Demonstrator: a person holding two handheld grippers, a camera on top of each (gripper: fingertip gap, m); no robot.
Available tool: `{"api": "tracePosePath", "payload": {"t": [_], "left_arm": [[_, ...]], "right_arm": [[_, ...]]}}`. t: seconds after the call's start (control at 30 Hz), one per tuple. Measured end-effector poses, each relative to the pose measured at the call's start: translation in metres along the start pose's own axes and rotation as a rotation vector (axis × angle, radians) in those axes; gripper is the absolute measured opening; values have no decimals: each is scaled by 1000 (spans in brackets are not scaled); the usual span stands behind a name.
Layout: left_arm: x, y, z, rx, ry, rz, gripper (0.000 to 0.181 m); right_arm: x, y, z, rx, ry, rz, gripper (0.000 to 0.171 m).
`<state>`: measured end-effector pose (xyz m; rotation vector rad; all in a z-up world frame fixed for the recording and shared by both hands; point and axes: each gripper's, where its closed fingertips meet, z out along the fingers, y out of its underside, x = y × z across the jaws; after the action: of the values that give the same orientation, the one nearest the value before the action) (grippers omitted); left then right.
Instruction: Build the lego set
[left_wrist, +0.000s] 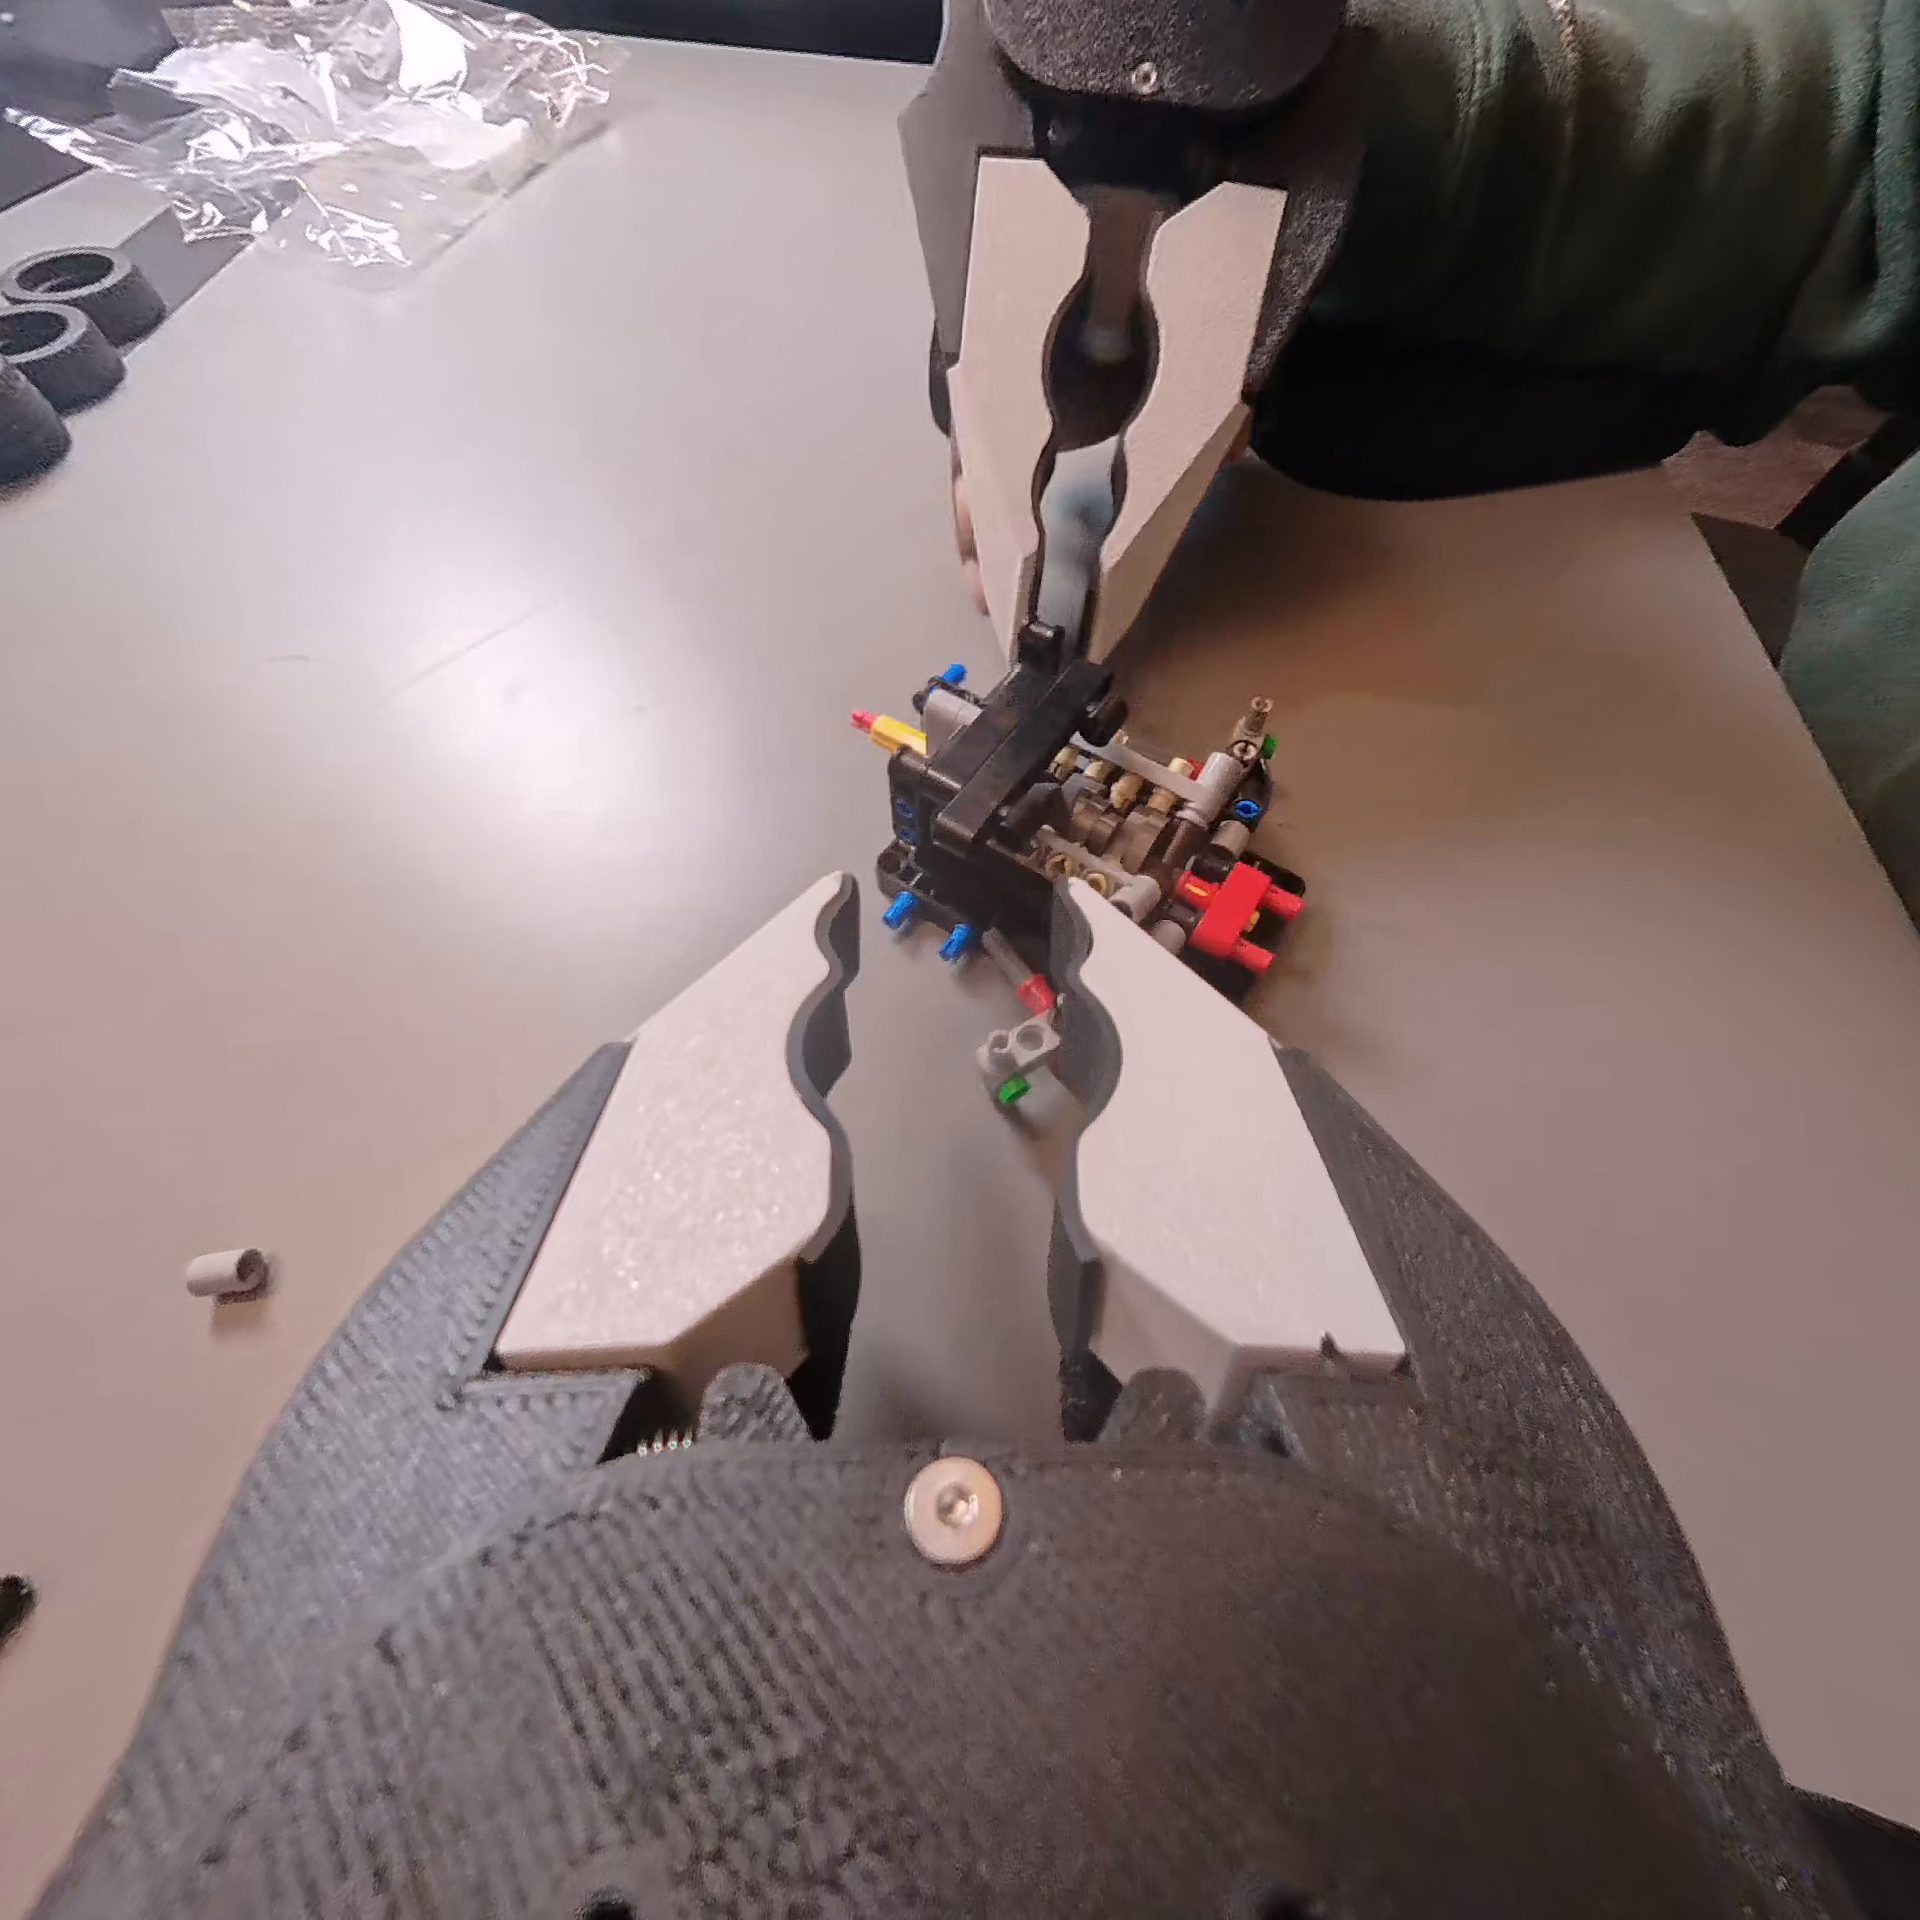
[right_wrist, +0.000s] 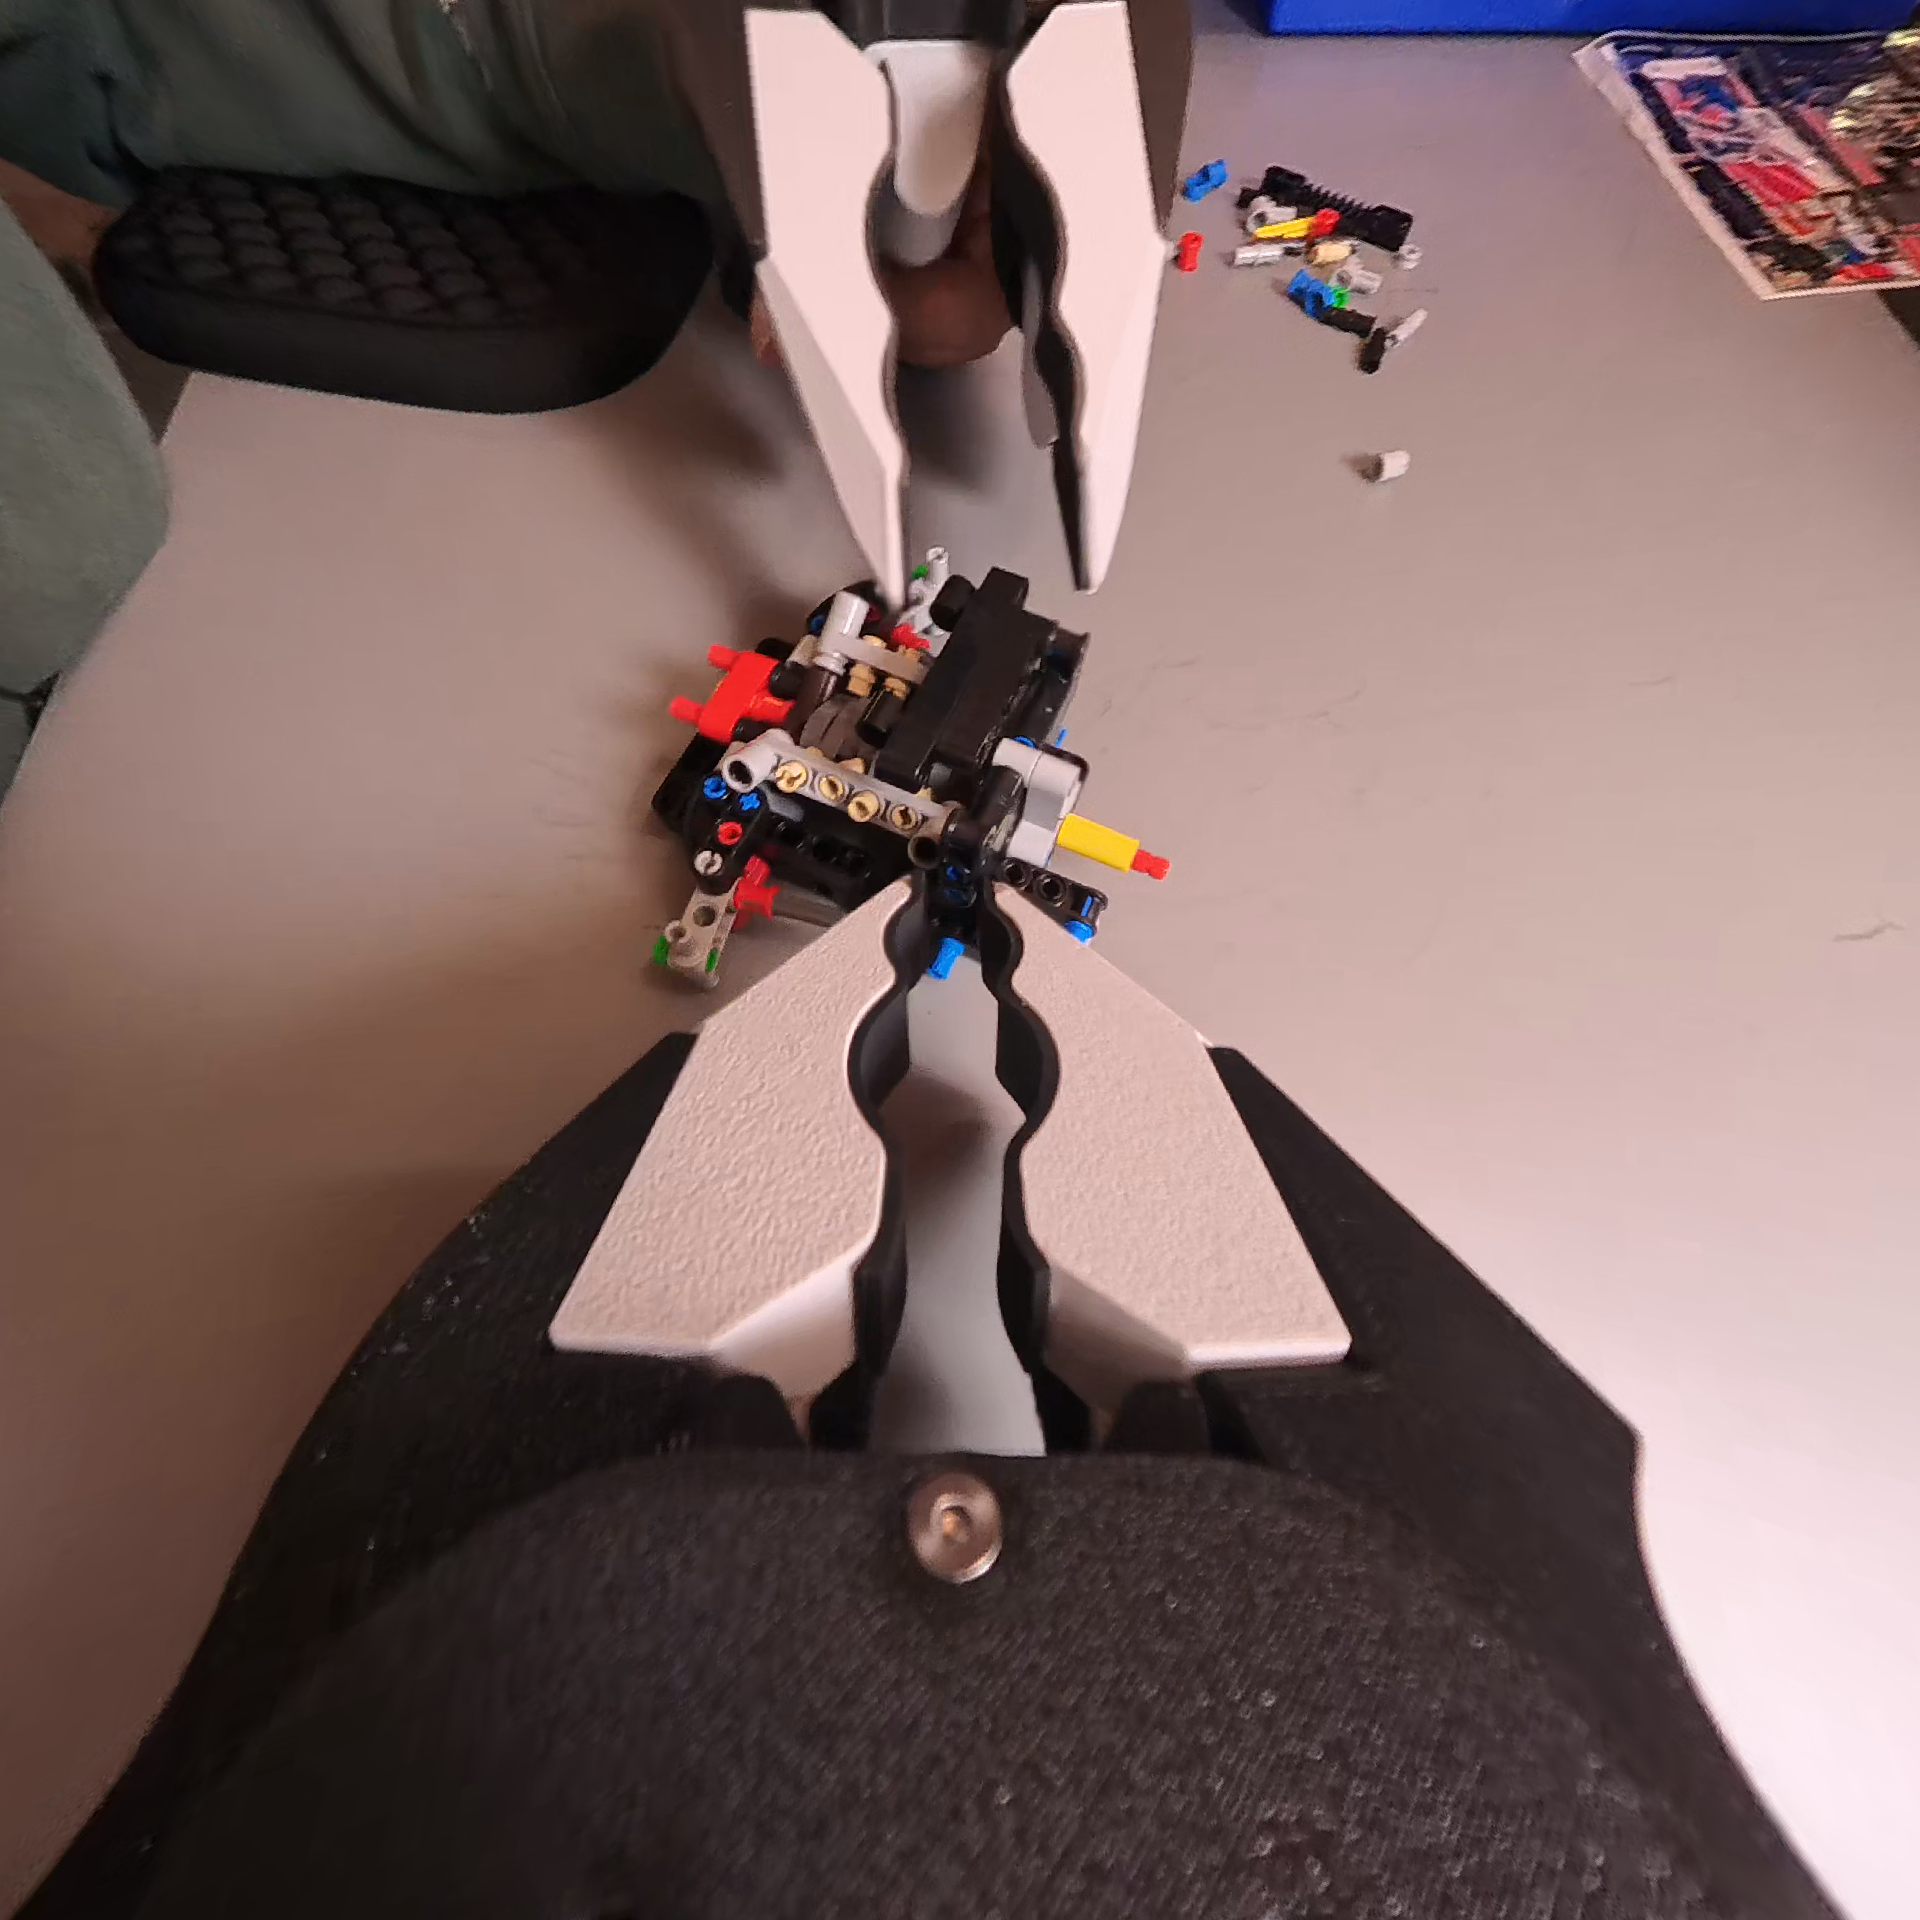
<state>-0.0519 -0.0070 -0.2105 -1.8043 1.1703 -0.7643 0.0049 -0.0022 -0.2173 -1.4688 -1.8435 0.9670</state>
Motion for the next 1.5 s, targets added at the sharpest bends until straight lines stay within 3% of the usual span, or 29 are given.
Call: {"api": "tracePosePath", "payload": {"t": [0.2,0.27,0.33,0.5,0.8,1.03,1.17,1.3,1.5], "left_arm": [[3,-12,-6,65,17,11,38],[5,-15,-7,86,30,15,38],[5,-15,-7,81,22,27,37],[3,-17,-9,72,-27,103,36],[-5,-14,-5,-21,-176,178,29],[12,-14,9,-60,-149,231,31],[14,-18,3,-37,-130,265,32],[9,-22,-4,-38,-173,369,32],[6,-15,7,-128,-212,611,28]], "right_arm": [[0,-10,-2,54,1,-7,31],[1,-7,4,32,22,-29,30],[1,-6,7,26,27,-39,15],[9,-5,8,-12,77,56,13],[19,-4,9,-1,344,359,14],[-28,-10,16,-28,199,237,25],[-30,-21,-1,27,104,143,21],[4,-35,-21,125,149,71,18],[30,-19,6,41,21,-9,17]]}}
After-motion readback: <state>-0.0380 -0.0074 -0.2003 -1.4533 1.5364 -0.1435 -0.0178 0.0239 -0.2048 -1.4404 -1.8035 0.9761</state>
